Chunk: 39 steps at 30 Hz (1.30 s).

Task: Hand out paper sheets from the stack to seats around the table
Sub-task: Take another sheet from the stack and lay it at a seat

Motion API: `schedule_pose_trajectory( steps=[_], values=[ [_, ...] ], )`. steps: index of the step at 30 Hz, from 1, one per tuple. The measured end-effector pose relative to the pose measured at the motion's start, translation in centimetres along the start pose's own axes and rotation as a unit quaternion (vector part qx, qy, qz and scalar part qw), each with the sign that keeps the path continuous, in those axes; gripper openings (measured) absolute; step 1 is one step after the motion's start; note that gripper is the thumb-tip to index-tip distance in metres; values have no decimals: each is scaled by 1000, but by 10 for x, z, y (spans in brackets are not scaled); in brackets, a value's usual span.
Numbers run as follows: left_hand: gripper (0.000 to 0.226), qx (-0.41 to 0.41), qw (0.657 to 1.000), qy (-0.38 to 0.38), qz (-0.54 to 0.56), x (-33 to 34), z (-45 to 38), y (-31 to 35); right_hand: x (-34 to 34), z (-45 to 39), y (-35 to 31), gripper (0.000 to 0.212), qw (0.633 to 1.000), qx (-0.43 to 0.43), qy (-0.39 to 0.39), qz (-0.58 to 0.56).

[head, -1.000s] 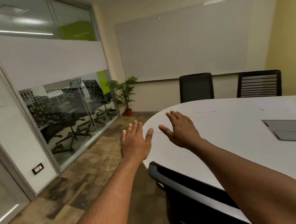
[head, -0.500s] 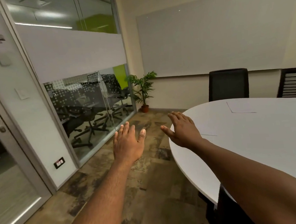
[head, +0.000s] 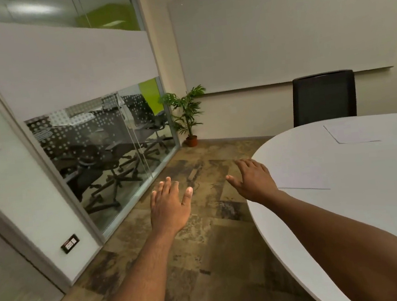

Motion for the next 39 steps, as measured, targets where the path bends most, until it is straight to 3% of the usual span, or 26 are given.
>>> schedule_pose_trajectory(
  steps=[13,23,32,39],
  values=[
    [72,53,997,-56,29,102,-183,-27,94,-123,45,70,996,79,-15,31],
    [70,152,982,-109,38,176,-333,-32,155,-184,84,72,969,245,27,-21],
    [66,280,932,-221,63,273,-376,64,163,-173,164,66,906,414,71,-58],
    [63,278,879,-364,133,354,-396,162,173,-162,252,50,828,528,126,-139]
  ],
)
Point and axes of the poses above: each hand's wrist, its own z-axis away from the middle knuckle, its own x-axis out of the palm, y = z × x, the point moved 8 cm from there along -z, towards the middle knuckle, and after that the axes turned 2 degrees about -x, right-handed, at the moved point
